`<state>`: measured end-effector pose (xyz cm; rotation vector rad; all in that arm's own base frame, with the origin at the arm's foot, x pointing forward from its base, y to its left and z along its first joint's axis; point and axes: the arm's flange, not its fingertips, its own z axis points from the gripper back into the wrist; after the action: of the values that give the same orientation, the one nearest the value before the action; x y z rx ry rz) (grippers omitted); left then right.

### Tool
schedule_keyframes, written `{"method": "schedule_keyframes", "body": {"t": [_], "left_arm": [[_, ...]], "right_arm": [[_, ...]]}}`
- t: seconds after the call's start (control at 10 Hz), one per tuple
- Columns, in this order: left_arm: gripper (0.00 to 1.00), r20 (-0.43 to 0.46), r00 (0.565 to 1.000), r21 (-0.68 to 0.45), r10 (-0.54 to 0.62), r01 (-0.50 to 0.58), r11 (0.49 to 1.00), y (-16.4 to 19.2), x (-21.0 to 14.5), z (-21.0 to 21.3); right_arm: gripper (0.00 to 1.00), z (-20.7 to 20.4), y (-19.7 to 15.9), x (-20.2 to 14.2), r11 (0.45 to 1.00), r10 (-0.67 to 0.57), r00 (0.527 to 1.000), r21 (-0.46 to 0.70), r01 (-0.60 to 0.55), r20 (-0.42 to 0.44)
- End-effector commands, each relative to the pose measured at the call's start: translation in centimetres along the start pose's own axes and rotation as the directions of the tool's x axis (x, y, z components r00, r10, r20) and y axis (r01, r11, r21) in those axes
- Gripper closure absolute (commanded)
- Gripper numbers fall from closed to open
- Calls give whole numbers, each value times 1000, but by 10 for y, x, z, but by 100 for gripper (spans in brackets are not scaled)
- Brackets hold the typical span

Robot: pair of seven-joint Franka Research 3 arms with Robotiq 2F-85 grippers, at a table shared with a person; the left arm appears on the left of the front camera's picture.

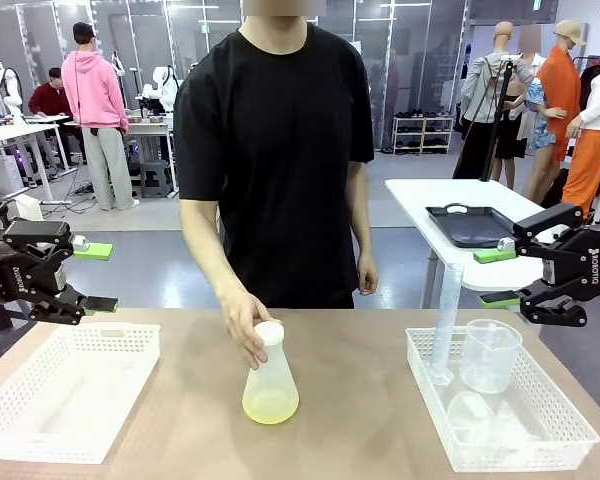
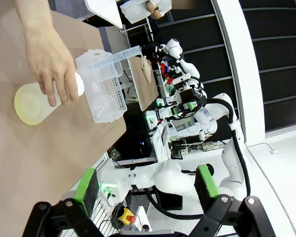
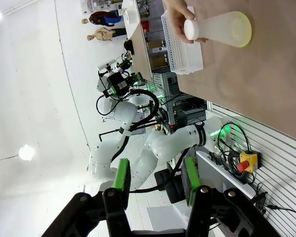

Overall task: Prepare the solutions needed for the experiment.
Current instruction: When the human places the Big flask in the center of the table, pick up the Big flask and place it in the left Organizing basket.

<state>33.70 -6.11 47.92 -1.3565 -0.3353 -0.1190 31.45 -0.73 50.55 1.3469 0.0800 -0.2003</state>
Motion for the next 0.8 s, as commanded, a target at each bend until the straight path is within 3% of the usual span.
{"method": "schedule_keyframes", "body": {"t": [0.0,0.3,0.5,0.7], "left_arm": [[0,10,1000,-30,3,-2,1000,-2,2,-2],[0,0,1000,0,0,0,1000,0,0,0],[0,42,986,23,-160,160,987,15,23,-7],[0,30,939,67,-344,341,938,24,42,-15]], "right_arm": [[45,-1,2,1,1000,10,1000,13,-10,-1],[45,-1,2,1,1000,10,1000,13,-10,-1],[45,-1,2,1,1000,10,1000,13,-10,-1],[45,-1,2,1,1000,10,1000,13,-10,-1]]}}
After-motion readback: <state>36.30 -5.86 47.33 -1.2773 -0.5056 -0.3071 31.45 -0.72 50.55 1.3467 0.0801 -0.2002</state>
